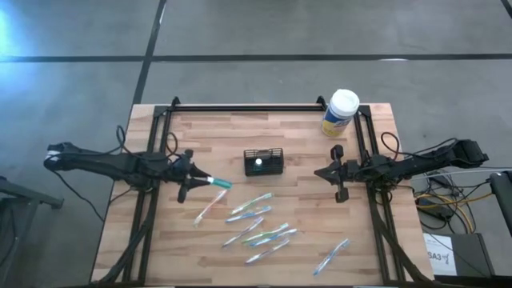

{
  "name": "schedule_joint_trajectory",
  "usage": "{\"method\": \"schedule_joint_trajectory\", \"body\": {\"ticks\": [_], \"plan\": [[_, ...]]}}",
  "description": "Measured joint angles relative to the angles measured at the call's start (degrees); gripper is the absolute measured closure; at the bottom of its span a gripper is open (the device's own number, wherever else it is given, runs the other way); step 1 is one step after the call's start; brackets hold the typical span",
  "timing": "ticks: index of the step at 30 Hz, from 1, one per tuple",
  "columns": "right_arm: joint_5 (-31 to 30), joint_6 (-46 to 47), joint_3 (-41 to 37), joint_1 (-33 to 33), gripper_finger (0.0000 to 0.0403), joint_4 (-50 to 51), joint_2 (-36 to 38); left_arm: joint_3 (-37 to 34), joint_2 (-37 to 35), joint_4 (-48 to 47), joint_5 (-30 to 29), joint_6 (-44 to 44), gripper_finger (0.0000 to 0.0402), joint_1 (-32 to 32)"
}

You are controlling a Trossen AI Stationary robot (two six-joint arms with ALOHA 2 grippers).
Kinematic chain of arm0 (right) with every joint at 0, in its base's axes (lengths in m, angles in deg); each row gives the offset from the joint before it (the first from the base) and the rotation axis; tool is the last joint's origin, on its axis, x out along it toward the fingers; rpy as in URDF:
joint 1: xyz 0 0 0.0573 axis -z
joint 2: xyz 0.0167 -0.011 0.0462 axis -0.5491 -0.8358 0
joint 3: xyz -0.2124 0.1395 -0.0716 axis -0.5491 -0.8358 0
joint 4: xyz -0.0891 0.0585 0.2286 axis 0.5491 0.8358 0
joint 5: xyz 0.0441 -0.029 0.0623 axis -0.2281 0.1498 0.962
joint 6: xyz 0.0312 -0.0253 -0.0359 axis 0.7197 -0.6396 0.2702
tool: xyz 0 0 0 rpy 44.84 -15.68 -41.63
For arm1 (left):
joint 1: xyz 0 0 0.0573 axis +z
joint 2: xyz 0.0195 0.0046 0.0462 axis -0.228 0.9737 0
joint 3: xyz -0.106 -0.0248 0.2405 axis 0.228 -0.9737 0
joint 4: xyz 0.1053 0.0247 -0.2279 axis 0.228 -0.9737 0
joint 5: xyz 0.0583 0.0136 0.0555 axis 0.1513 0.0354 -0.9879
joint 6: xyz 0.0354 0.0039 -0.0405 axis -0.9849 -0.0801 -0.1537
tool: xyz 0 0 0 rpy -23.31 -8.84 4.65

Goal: Pick & Place toothbrushing station
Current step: Put the blue mouthwash in the wire organizer

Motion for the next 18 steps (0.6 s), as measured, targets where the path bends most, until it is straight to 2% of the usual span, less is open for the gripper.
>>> {"method": "schedule_joint_trajectory", "body": {"ticks": [4, 8, 18], "plan": [[0.01, 0.11, 0.0, 0.0, 0.0394, 0.0, 0.0, 2.63, 0.3, -1.09, 0.0, 0.19, 0.0304, 0.05], [0.0, 0.11, 0.0, 0.0, 0.0394, -0.02, 0.0, 9.47, 3.35, -4.82, -0.25, -1.29, 0.0304, 0.72], [0.02, 0.11, 0.0, 0.0, 0.0394, -0.02, 0.0, 38.92, 24.53, -24.62, -2.84, -9.79, 0.0304, 3.99]]}}
